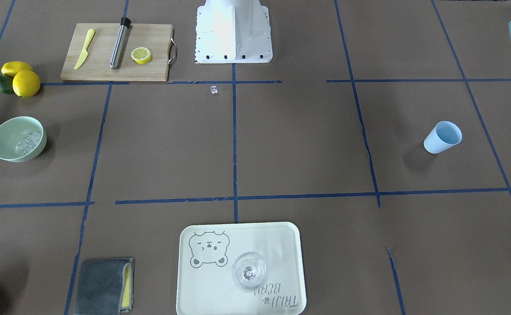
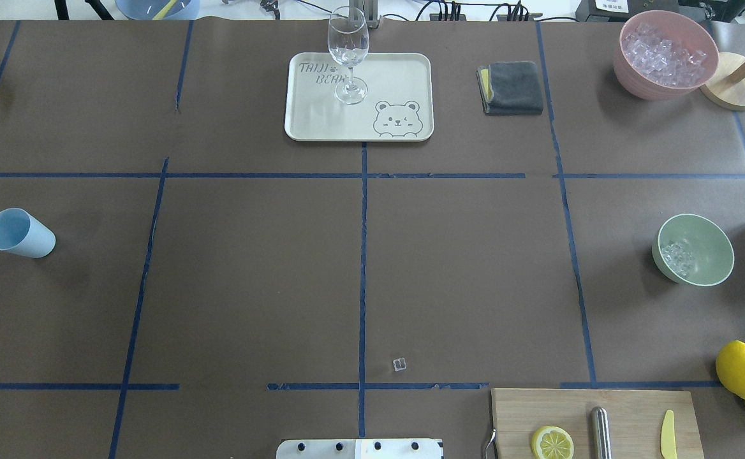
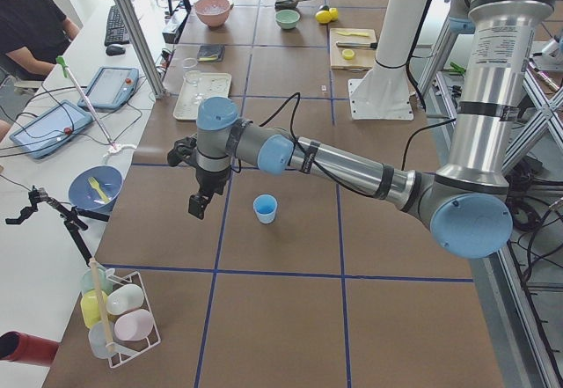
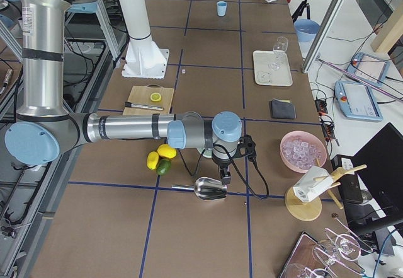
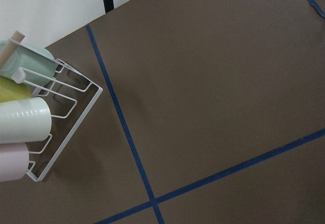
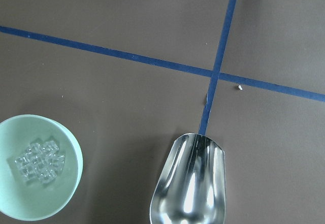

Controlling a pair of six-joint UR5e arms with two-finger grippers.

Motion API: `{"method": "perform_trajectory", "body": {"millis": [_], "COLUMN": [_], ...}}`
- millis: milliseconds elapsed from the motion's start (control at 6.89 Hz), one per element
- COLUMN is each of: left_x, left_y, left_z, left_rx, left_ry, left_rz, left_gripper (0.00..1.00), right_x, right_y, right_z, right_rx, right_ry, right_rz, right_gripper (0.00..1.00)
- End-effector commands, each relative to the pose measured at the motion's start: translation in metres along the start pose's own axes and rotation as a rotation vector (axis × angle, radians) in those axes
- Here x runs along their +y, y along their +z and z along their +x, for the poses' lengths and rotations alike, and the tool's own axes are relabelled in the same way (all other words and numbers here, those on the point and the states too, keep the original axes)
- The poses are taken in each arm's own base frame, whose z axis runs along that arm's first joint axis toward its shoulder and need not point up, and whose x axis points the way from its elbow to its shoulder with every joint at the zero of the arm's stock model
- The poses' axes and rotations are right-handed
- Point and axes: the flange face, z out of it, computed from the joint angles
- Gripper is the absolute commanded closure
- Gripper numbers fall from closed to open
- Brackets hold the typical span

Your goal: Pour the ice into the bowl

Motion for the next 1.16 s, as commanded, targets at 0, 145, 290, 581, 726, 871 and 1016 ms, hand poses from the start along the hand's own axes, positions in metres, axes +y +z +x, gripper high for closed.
{"method": "perform_trajectory", "body": {"millis": [0,145,290,581,726,871,1016], "left_x": [0.067,0.087,0.103,0.108,0.109,0.109,0.108], "left_y": [0.019,0.034,0.042,0.045,0.044,0.044,0.043], "left_z": [-0.041,-0.051,-0.056,-0.057,-0.058,-0.058,-0.059], "left_rx": [0.093,0.095,0.099,0.1,0.1,0.1,0.099], "left_ry": [-0.131,-0.168,-0.189,-0.197,-0.198,-0.2,-0.201], "left_rz": [-0.073,-0.107,-0.128,-0.136,-0.135,-0.135,-0.132], "left_gripper": [0.0,0.0,0.0,0.0,0.0,0.0,0.0], "right_x": [0.012,0.013,0.01,0.016,0.017,0.017,0.016], "right_y": [0.004,0.003,0.008,0.016,0.012,0.012,0.011], "right_z": [0.01,0.009,0.014,0.029,0.032,0.033,0.032], "right_rx": [-0.003,0.003,0.002,-0.008,-0.008,-0.006,-0.006], "right_ry": [0.027,0.02,0.033,0.07,0.078,0.08,0.081], "right_rz": [-0.013,-0.01,-0.019,-0.035,-0.027,-0.026,-0.025], "right_gripper": [0.0,0.0,0.0,0.0,0.0,0.0,0.0]}}
